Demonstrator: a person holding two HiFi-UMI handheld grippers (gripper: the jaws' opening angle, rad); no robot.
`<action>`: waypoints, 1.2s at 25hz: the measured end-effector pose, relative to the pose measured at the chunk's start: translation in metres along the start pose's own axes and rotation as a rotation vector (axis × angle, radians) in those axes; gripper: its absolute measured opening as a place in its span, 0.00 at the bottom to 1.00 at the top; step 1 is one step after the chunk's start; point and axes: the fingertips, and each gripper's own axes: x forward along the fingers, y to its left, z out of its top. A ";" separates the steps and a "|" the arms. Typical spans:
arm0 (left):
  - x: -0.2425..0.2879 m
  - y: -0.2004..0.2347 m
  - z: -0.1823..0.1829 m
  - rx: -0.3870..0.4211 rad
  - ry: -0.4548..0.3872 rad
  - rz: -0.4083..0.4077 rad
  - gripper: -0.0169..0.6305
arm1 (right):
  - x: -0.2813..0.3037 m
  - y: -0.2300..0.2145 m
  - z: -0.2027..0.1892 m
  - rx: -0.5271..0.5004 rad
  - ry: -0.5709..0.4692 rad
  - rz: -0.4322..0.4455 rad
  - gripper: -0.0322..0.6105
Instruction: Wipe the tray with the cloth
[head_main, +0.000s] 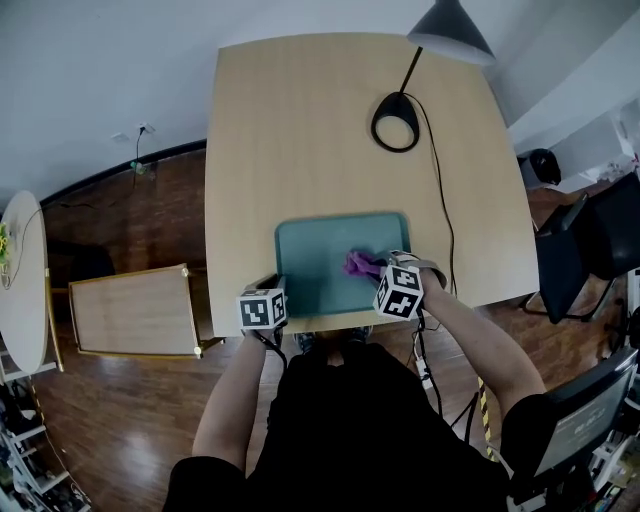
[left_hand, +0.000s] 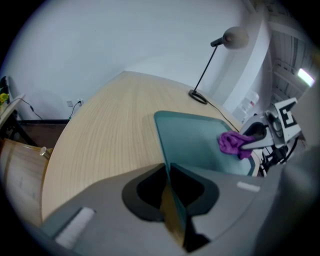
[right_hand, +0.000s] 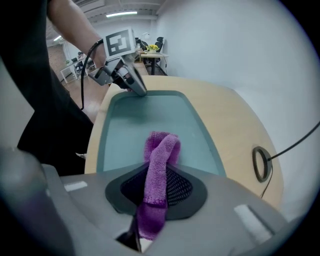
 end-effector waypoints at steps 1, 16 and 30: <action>-0.001 0.000 -0.001 0.000 0.000 -0.002 0.11 | 0.002 -0.008 0.004 -0.005 0.002 -0.007 0.16; -0.002 -0.005 0.001 -0.012 -0.002 -0.025 0.11 | 0.017 -0.109 0.022 0.141 0.013 -0.060 0.16; 0.002 -0.003 0.003 -0.002 0.002 -0.019 0.11 | 0.008 0.022 0.038 0.125 -0.056 0.030 0.16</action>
